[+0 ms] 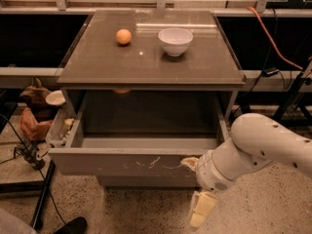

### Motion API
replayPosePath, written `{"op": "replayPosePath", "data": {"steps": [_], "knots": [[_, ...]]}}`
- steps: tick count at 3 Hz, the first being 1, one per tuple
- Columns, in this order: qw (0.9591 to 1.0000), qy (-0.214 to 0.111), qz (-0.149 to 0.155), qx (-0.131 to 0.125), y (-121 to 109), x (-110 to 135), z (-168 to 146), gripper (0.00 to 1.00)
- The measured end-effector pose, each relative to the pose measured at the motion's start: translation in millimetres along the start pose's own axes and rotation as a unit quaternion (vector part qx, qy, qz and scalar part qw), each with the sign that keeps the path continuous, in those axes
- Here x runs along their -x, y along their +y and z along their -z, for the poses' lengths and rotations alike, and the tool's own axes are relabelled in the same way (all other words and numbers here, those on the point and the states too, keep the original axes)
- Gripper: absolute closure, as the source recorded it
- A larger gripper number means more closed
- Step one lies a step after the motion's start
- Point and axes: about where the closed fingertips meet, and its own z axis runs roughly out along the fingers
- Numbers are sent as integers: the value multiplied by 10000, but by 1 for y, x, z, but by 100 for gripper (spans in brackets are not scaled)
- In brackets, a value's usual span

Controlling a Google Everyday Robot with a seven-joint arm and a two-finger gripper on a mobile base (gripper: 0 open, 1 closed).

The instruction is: Close top drawer

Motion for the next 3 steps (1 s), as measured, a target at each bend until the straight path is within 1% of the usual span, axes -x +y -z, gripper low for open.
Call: {"op": "replayPosePath", "data": {"steps": [1, 2, 3], "knots": [[9996, -28, 181, -230, -28, 0, 3, 0], [9993, -6, 223, -305, -38, 0, 4, 0], [9972, -38, 510, -541, -79, 22, 12, 0]]}}
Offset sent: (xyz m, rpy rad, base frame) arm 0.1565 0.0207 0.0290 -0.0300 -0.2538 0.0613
